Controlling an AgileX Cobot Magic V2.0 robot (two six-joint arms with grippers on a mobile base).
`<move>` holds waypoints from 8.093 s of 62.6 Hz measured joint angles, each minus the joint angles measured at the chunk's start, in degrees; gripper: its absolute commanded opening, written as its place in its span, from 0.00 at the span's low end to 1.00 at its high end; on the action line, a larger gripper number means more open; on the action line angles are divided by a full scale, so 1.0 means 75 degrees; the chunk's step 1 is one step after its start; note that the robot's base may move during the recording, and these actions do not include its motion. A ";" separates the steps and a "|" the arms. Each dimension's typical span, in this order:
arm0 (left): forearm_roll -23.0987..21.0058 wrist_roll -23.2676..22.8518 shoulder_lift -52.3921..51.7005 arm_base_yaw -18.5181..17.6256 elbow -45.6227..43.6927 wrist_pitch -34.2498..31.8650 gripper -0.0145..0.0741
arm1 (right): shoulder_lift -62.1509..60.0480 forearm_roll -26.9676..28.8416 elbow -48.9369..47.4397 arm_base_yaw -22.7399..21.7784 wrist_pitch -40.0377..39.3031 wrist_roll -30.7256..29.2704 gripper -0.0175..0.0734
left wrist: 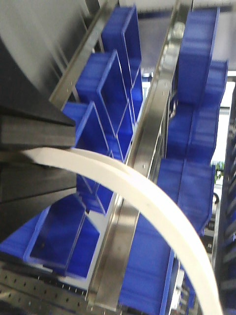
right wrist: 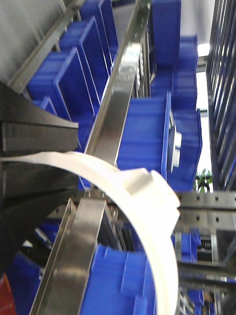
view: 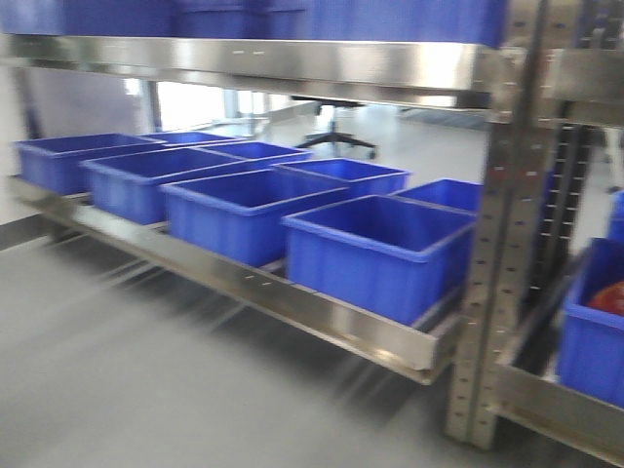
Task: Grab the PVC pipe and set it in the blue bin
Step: 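Drive the base past the chair toward the blue-bin shelf, then drive up to the shelf and stop before a blue bin, then lower both clamps into the blue bin and open both grippers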
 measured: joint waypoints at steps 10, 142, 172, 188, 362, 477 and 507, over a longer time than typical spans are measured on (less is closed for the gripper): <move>0.0000 0.0000 0.0000 0.0000 0.0000 0.0000 0.04 | 0.0000 0.0000 0.0000 0.0000 0.0000 0.0000 0.02; 0.0000 0.0000 0.0000 0.0000 0.0000 0.0000 0.04 | 0.0000 0.0000 0.0000 0.0000 0.0000 0.0000 0.02; 0.0000 0.0000 0.0000 0.0000 0.0000 0.0000 0.04 | 0.0000 0.0000 0.0000 0.0000 0.0000 0.0000 0.02; 0.0000 0.0000 0.0000 0.0000 0.0000 0.0000 0.04 | 0.0000 0.0000 0.0000 0.0000 0.0000 0.0000 0.02; -0.2956 0.0406 0.7731 -0.2531 -0.7342 -0.0172 0.04 | 0.7606 -0.0015 -0.6572 0.2802 -0.0610 0.0000 0.02; -0.1815 0.0406 0.8891 -0.2531 -0.7646 0.0940 0.04 | 0.8526 -0.0015 -0.6939 0.2829 0.0656 0.0000 0.09; -0.1224 0.1134 0.7983 -0.2517 -0.7661 0.2072 0.04 | 0.7406 -0.0015 -0.6939 0.2244 0.2073 0.0000 0.01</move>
